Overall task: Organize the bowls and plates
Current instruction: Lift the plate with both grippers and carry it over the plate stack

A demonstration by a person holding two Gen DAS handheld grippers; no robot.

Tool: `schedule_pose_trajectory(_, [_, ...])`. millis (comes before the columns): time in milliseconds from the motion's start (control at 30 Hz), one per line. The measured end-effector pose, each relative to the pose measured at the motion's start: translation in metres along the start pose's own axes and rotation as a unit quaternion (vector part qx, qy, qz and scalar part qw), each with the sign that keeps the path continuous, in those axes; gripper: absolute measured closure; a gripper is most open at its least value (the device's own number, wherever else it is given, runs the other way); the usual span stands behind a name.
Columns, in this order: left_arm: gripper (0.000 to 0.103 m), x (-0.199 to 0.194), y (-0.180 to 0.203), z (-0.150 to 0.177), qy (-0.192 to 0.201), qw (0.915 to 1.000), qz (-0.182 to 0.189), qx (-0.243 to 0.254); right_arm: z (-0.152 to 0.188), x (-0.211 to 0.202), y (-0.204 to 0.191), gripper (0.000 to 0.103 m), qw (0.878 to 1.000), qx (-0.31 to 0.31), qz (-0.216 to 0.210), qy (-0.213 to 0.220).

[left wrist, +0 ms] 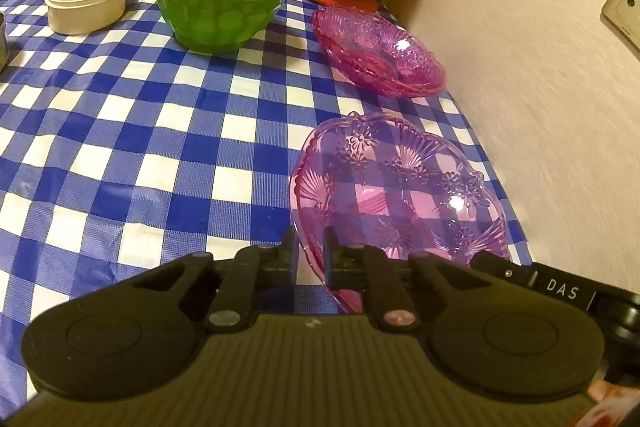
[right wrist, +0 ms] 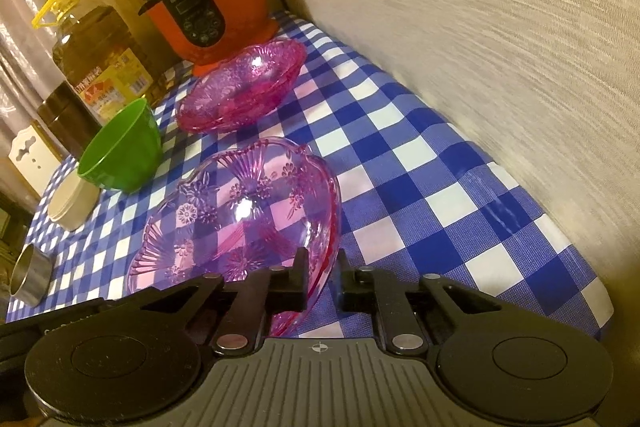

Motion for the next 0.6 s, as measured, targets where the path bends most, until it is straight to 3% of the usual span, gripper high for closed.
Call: schedule_pose_trajectory(600, [0.092, -0.013, 0.008, -0.029, 0.030, 0.9995, 0.014, -0.001, -0.028, -0.012, -0.014, 0.091, 0.999, -0.008, -0.020, 0.043])
Point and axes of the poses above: each gripper's, at about its wrist camera, not at the fingertips, and x roughly the way its jaws point, y to its right, z to its underside, the point moved 10 cm from there along x, roughly the way its jaws point
